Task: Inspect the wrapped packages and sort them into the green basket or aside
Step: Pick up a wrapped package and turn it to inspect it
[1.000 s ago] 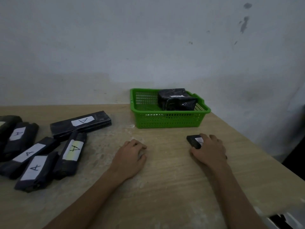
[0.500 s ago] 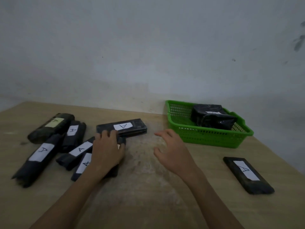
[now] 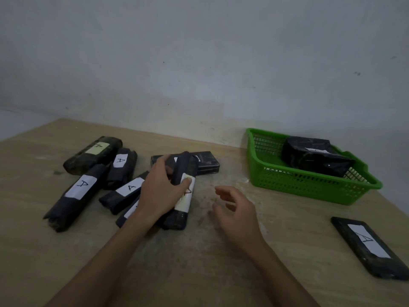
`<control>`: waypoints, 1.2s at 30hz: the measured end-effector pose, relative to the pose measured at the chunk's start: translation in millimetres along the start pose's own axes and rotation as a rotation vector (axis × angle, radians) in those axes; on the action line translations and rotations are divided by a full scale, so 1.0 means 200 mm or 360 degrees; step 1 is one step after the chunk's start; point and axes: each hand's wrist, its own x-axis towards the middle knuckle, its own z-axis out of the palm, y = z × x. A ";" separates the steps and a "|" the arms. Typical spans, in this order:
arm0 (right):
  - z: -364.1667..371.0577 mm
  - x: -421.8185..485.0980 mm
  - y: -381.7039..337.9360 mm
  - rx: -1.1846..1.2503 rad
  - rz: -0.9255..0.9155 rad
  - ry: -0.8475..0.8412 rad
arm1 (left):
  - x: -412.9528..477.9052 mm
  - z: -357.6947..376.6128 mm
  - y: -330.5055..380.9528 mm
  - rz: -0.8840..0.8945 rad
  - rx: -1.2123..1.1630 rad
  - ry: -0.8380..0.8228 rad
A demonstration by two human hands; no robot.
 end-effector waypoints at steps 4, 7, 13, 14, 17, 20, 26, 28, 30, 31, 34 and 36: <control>0.00 0.02 -0.03 0.0468 0.0347 -0.0117 | 0.00 0.00 0.02 -0.0262 -0.0670 0.0004; -0.01 0.02 -0.05 0.0808 0.0515 -0.0214 | -0.01 0.02 0.02 -0.0443 -0.1050 -0.0064; -0.04 0.02 -0.07 0.1356 0.0690 -0.0190 | -0.03 0.05 0.01 -0.0594 -0.1229 -0.0128; -0.05 0.03 -0.06 0.1386 0.0675 -0.0168 | -0.03 0.05 0.00 -0.0622 -0.1229 -0.0146; -0.10 0.05 -0.05 0.1286 0.0592 -0.0112 | -0.03 0.03 0.01 -0.0656 -0.1277 -0.0196; -0.16 0.06 -0.02 0.1149 0.0508 -0.0059 | -0.04 0.02 0.01 -0.0595 -0.1134 -0.0326; -0.21 0.07 0.02 0.0993 0.0354 -0.0088 | -0.08 0.03 0.02 -0.0528 -0.0942 -0.0506; -0.20 0.07 0.04 0.0964 0.0346 -0.0078 | -0.10 0.04 0.03 -0.0472 -0.0889 -0.0460; -0.19 0.07 0.05 0.0861 0.0323 -0.0033 | -0.11 0.05 0.04 -0.0418 -0.0802 -0.0415; -0.18 0.07 0.06 0.0797 0.0312 -0.0002 | -0.11 0.06 0.04 -0.0384 -0.0742 -0.0398; -0.15 0.06 0.06 0.0666 0.0280 0.0080 | -0.12 0.07 0.03 -0.0321 -0.0664 -0.0350; -0.14 0.06 0.06 0.0632 0.0258 0.0084 | -0.12 0.06 0.04 -0.0333 -0.0720 -0.0344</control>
